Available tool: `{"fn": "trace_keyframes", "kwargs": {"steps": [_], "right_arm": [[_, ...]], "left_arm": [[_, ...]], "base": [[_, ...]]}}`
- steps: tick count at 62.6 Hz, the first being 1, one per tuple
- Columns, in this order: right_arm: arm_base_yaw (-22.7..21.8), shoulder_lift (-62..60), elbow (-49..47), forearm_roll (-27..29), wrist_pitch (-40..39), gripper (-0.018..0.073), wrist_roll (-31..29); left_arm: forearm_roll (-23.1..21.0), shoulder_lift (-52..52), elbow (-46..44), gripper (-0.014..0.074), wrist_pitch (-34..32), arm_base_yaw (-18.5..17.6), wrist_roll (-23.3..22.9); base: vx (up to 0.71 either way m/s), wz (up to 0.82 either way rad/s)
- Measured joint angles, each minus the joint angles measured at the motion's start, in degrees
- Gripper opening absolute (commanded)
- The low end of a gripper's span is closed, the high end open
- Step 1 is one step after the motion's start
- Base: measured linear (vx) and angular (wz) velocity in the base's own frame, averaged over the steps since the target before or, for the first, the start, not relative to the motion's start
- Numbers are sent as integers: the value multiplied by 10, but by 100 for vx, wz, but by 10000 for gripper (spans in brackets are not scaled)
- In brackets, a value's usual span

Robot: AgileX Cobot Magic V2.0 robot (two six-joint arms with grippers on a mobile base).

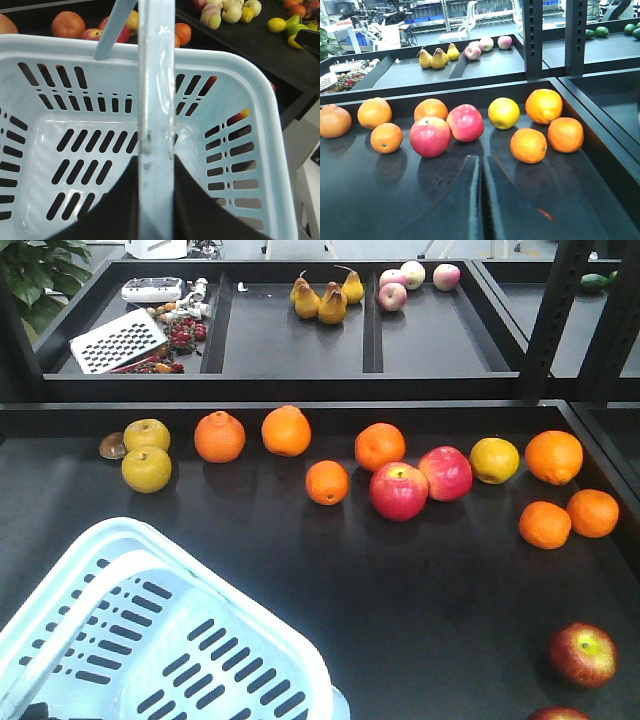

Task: Pick three apples into basket with both arms
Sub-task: 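Drive the base up to the fruit table edge holding the basket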

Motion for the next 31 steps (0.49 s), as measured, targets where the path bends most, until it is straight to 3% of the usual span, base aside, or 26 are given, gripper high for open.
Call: {"fn": "trace_keyframes", "kwargs": {"steps": [31], "right_arm": [[0,0,0,0,0,-4,0]], "left_arm": [[0,0,0,-7,0,0,0]], "base": [[0,0]]}}
